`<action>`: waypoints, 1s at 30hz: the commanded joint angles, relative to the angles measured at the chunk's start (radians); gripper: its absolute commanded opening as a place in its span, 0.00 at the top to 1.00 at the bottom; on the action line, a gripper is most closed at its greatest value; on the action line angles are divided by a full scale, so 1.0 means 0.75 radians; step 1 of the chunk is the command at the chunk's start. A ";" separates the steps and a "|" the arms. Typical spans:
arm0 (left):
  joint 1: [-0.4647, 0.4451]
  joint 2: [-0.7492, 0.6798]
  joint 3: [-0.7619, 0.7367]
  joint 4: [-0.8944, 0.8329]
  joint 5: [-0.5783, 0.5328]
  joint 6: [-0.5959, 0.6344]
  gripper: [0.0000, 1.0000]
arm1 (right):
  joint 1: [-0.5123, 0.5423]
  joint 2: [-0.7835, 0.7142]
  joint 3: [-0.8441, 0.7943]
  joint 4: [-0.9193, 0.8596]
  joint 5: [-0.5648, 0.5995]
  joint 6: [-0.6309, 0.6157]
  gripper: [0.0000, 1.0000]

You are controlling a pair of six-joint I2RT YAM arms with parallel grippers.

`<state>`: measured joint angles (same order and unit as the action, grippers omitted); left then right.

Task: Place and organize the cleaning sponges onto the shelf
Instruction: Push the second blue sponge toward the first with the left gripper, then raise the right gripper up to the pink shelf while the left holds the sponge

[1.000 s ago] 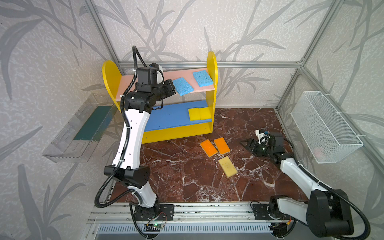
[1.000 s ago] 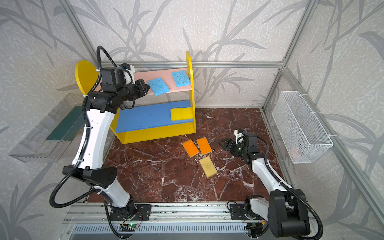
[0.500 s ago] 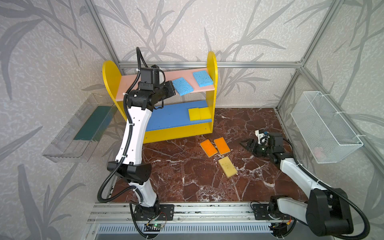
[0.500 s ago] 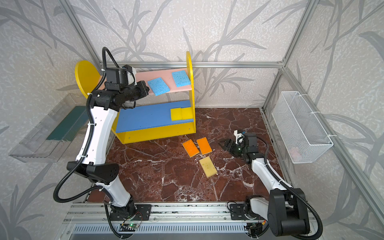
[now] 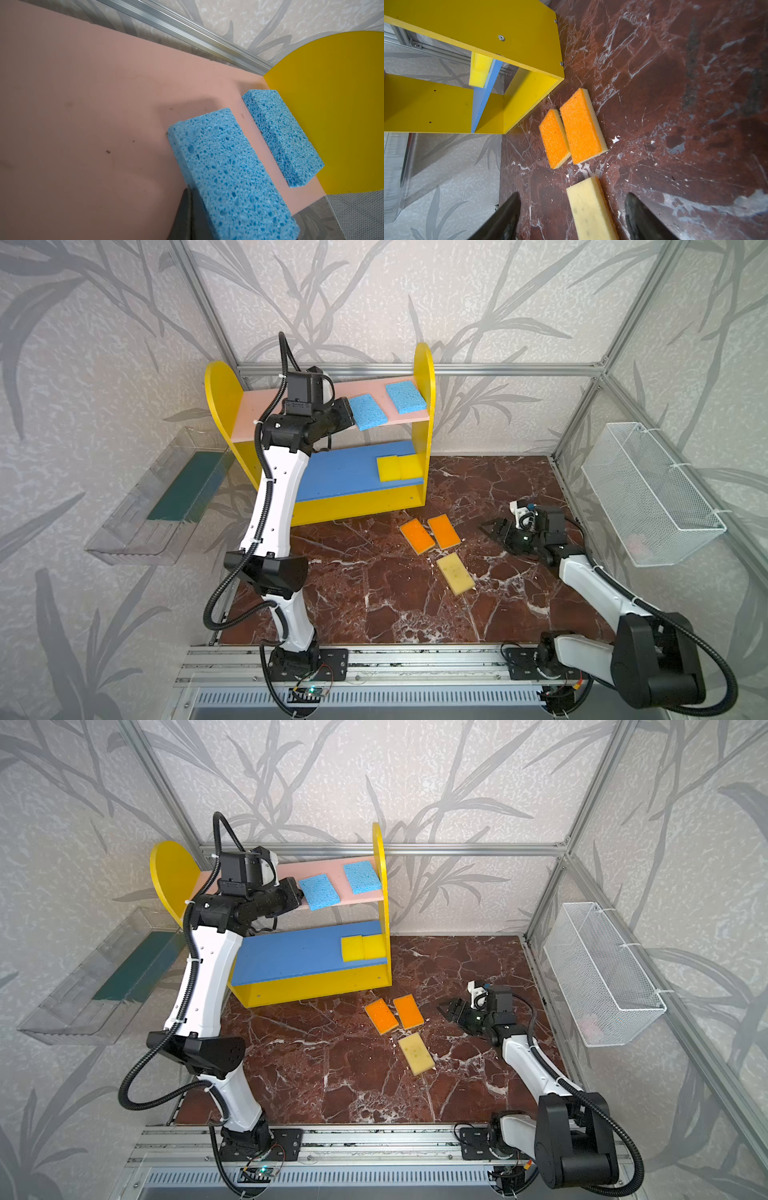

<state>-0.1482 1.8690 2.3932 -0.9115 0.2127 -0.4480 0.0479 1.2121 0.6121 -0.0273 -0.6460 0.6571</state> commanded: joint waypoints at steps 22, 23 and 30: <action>-0.015 -0.055 -0.128 0.074 -0.014 -0.028 1.00 | 0.514 -0.101 0.392 -0.072 0.257 -0.231 0.97; -0.015 -0.055 -0.131 0.074 -0.008 -0.030 1.00 | 0.542 -0.083 0.435 -0.050 0.264 -0.234 1.00; -0.014 -0.060 -0.131 0.063 0.030 -0.049 1.00 | 0.684 0.208 0.816 0.175 0.202 -0.227 1.00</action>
<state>-0.1570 1.8435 2.3104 -0.8139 0.2131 -0.4824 0.5369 1.2884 1.1473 0.0181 -0.4782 0.4999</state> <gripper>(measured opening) 0.047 0.047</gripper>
